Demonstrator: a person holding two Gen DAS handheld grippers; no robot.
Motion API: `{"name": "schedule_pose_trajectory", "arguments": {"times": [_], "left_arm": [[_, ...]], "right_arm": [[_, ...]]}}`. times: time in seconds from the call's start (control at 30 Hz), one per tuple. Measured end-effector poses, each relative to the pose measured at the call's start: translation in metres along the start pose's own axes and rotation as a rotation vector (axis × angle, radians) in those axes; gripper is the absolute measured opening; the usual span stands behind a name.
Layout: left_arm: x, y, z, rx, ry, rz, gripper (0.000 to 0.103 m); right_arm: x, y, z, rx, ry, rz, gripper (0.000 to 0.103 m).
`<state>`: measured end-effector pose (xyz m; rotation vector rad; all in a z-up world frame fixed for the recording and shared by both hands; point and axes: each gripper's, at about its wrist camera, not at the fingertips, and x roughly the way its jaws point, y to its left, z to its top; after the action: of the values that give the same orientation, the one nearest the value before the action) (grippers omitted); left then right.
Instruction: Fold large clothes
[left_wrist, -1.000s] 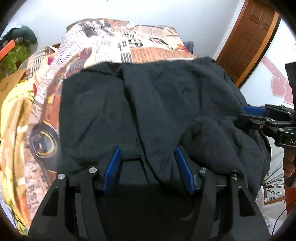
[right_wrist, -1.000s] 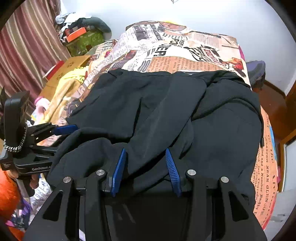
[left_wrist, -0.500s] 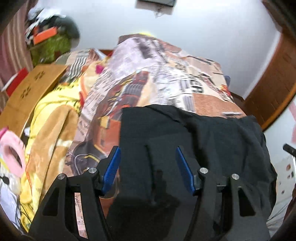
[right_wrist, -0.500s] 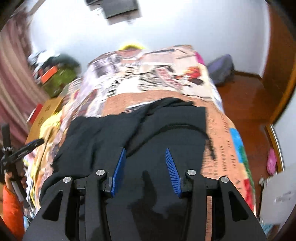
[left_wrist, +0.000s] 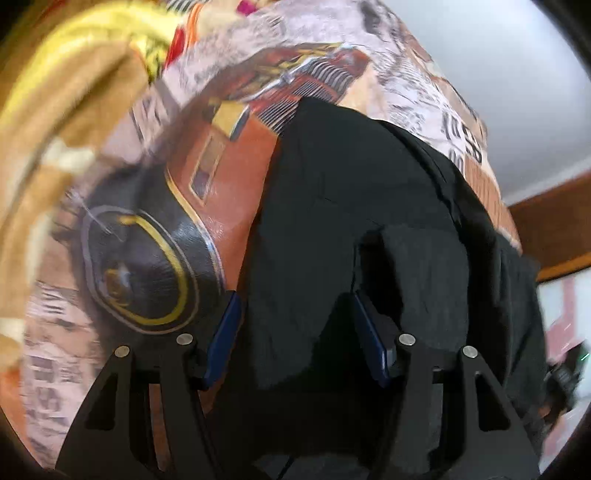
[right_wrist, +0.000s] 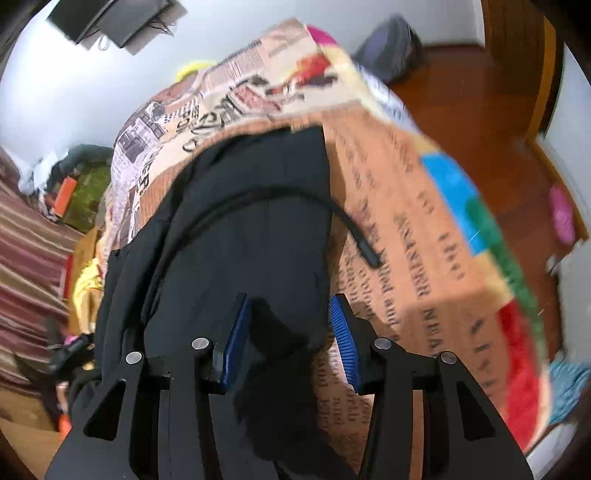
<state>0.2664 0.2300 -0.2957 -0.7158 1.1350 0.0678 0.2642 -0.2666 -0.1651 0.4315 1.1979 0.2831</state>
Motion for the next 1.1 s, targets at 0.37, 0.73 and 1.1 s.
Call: {"name": "schedule_pose_trajectory", "arguments": {"times": [0.37,0.73,1.1], "left_arm": [[0.019,0.016,0.016,-0.185,0.046,-0.174,0.05],[-0.027,-0.008,0.034,-0.051,-0.04,-0.056,0.005],[-0.066,-0.057,0.088,0.139,-0.206,0.071,0.004]], "right_arm": [[0.024,-0.004,0.022,0.066,0.054,0.13,0.047],[-0.016,0.023,0.039,0.004,-0.04,0.177,0.006],[0.01,0.073,0.096,-0.11,-0.115,0.066,0.005]]}}
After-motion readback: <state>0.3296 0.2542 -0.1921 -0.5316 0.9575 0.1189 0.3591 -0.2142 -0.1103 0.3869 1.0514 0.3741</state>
